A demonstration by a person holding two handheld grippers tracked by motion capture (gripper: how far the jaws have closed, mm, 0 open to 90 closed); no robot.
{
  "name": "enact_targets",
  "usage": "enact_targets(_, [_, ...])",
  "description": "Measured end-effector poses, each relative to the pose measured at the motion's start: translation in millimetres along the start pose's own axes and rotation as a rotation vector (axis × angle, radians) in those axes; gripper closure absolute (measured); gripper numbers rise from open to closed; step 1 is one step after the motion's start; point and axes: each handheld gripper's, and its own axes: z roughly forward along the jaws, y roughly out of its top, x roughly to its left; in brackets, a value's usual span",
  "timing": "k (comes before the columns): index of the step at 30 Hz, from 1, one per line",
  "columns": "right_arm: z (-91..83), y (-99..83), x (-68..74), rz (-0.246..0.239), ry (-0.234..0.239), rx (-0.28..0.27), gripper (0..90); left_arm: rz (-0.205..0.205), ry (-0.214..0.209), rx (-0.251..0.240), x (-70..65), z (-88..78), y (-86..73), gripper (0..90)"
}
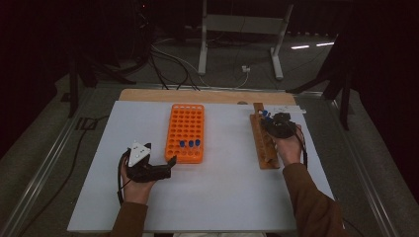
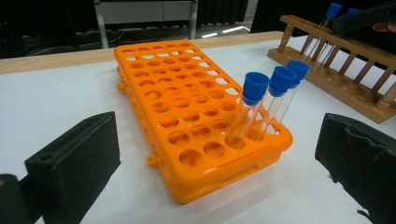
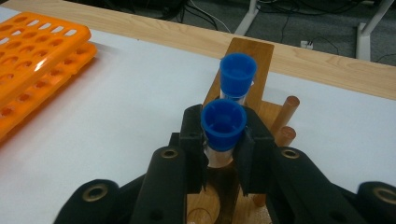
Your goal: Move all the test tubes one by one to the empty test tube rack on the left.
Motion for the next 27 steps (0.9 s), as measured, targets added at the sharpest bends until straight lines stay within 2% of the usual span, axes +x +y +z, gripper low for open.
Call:
enact_targets(14, [0.3, -1.1, 1.9, -0.023, -0.010, 0.009, 76.6, 0.002, 0.003, -0.002, -0.2, -0.4, 0.0, 0.9])
enact_targets(27, [-3.8, 2.5, 2.1, -0.015, -0.022, 0.012, 76.8, 0.002, 0.005, -0.002, 0.2, -0.3, -0.5, 0.9])
